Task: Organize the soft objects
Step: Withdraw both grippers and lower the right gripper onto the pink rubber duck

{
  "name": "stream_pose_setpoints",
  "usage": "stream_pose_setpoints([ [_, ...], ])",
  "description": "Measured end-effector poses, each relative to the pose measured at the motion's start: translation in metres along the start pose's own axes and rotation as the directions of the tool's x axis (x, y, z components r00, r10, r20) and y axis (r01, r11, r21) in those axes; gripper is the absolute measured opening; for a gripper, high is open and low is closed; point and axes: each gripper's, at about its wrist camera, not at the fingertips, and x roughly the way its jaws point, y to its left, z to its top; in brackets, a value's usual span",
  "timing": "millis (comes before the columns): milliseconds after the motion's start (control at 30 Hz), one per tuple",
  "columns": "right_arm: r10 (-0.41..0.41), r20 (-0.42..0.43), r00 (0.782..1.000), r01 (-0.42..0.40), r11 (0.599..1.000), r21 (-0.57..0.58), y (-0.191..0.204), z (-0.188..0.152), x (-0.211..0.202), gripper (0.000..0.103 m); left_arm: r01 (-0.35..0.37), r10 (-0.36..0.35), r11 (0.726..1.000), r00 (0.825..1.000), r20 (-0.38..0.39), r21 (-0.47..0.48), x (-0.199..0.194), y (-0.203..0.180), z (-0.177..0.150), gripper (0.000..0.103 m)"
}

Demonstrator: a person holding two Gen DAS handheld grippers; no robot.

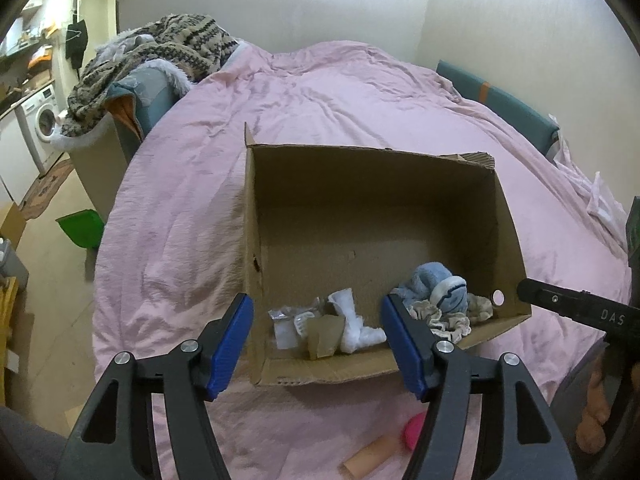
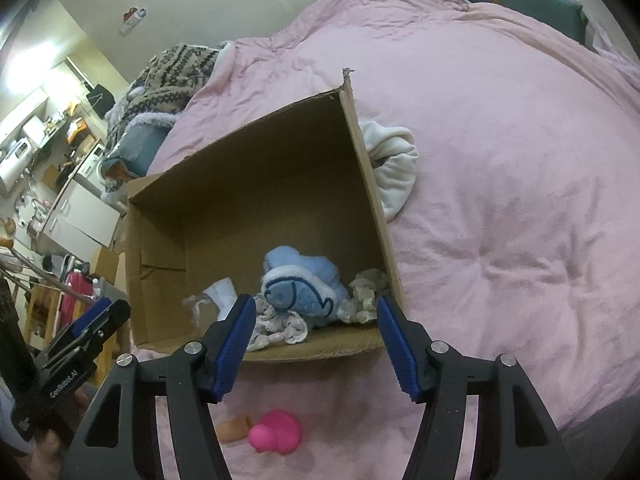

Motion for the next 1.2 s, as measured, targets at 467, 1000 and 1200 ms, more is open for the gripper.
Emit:
stream_pose_setpoints([
  [467, 0.032, -0.016, 0.999, -0.032, 0.999, 0.006, 0.009, -0.025, -0.017, 0.066, -0.023, 0.022, 0.999, 0.999, -0.038, -0.027, -0.028, 0.009, -0.023, 0.063],
  [1000, 0.026, -0.304, 0.952, -0.035, 0.999, -0.027, 0.030, -0.067, 0.038, 0.066, -0.112, 0.086, 0.987, 0.973, -0.214, -0.113, -0.016, 0.030, -0.056, 0.063],
  [1200, 0.020, -0.467, 0.884, -0.040, 0.999, -0.034, 0.034, -0.086, 0.077, 0.066, -0.118, 0.086, 0.987, 0.961, -0.262, -0.109, -0.001, 0.025, -0.058, 0.063],
])
